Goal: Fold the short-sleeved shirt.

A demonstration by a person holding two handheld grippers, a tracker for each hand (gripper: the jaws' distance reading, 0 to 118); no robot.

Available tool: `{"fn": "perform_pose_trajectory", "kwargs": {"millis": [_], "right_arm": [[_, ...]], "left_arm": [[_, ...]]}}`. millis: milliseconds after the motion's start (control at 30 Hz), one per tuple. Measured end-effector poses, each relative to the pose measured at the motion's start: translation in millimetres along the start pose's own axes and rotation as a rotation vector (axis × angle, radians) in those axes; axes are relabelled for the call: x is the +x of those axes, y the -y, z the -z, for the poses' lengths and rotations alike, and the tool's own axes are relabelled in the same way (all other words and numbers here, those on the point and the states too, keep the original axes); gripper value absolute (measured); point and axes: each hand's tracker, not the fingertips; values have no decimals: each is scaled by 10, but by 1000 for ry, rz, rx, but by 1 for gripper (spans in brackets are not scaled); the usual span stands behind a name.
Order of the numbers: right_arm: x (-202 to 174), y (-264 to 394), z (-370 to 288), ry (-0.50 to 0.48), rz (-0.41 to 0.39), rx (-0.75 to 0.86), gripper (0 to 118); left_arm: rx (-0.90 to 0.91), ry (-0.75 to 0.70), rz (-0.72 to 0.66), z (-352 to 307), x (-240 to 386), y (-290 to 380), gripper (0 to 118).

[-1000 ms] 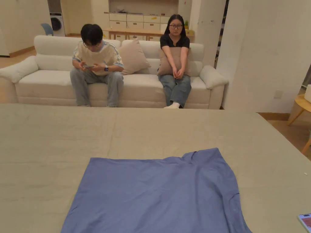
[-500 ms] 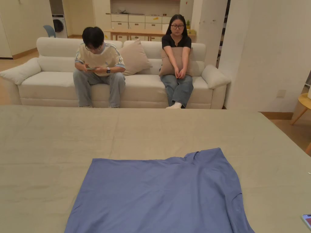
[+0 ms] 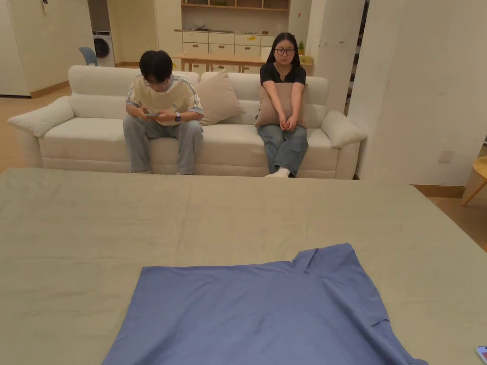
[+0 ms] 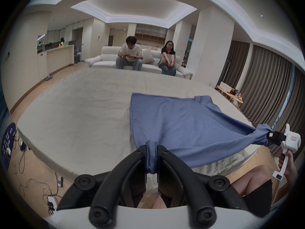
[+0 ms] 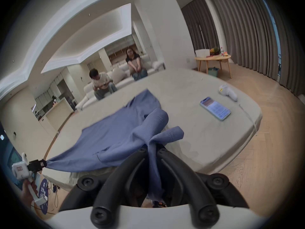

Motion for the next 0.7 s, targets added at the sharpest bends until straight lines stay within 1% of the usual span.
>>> {"fn": "perform_pose_trajectory", "kwargs": {"millis": [100,167,200,233,267,300,333,367,500,567,633,700], "right_arm": [[-4,13,-259,6,-8,24,7],[-6,-3,-259,24,0,37,7],[-9,-19,-217,19,19,36,7],[-24,-33,-157,-13,20,25,7],[-65,-46,-94,-11,1,16,7],[-116,-58,-30,0,-35,8,7],[-149,-82,39,-15,-51,3,7],[-176,-109,102,-20,-50,9,7],[-277,-330,637,-31,-82,7,7],[-277,-445,1012,-32,-95,-9,7],[-309,-539,1426,-20,-119,-42,7],[-312,-583,1811,-20,-89,-101,7]], "left_arm": [[30,-3,16,-259,32,30,8],[21,3,12,-320,27,42,8],[11,12,8,-322,32,38,8],[11,12,13,-301,39,48,8],[7,11,26,-263,47,54,8],[-1,10,33,-210,53,44,8],[-8,10,32,-134,44,29,8],[-7,9,30,-89,44,15,8],[-8,-11,-14,307,-32,-161,8],[-32,-50,-36,568,-86,-259,8],[-63,-55,-31,926,-147,-344,8],[-126,-94,-29,1265,-195,-387,8]]}}
